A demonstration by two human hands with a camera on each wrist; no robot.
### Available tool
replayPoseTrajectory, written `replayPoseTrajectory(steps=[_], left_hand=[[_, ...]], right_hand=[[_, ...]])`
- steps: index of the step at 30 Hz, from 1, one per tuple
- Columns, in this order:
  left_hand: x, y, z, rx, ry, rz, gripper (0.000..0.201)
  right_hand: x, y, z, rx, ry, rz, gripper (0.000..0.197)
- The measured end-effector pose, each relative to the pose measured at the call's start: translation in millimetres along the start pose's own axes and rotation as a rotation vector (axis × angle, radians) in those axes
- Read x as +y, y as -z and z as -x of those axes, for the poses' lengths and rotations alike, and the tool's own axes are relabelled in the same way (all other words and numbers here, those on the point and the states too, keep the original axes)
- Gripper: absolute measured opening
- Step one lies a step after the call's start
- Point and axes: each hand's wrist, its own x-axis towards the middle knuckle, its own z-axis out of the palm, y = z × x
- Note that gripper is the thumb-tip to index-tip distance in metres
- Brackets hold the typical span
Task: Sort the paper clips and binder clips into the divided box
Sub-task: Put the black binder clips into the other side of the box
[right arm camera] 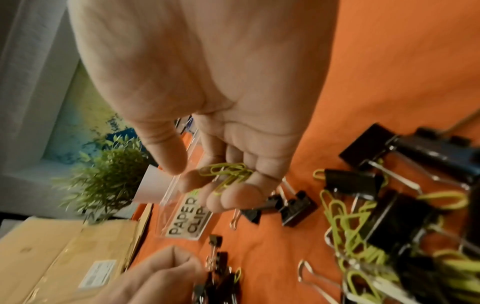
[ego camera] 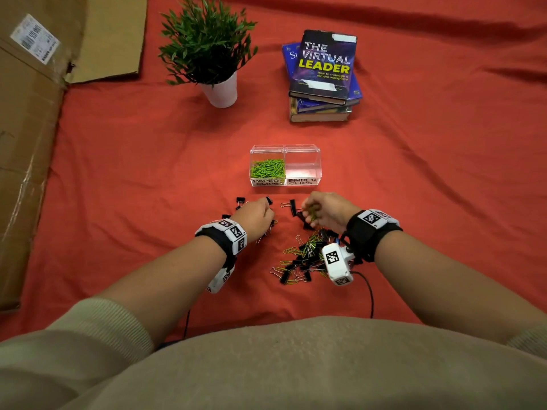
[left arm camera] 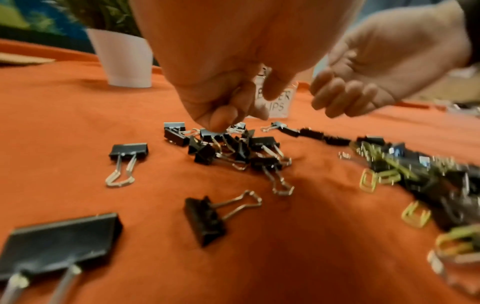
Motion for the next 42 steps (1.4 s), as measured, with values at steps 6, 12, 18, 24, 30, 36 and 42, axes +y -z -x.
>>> replayPoseTrajectory(steps=[6, 12, 18, 24, 30, 36, 42], left_hand=[[-8, -7, -2, -0.061, -0.154, -0.312, 0.026], [-12, -10, -2, -0.053, -0.193, -0.341, 0.022], [-14, -13, 5, 0.015, -0.207, -0.292, 0.023], [-16, -10, 6, 0.039, -0.165, -0.28, 0.022], [-4, -8, 8, 0.072, -0.15, -0.211, 0.024], [36, -29, 8, -0.028, -0.317, -0.222, 0.027], [52, -43, -3, -0.055, -0.393, -0.342, 0.029]], right_hand=[[6, -27, -21, 0.028, 0.023, 0.468, 0.022], [24, -47, -32, 0.153, 0.179, 1.027, 0.023], [31, -49, -38, 0.199, 0.264, 1.038, 0.014], [23, -34, -28, 0.169, 0.308, 0.808, 0.018], [2, 15, -4, 0.24, 0.125, 0.095, 0.02], [3, 38, 15, 0.208, 0.097, -0.128, 0.024], [23, 42, 17, 0.173, 0.138, 0.625, 0.015]])
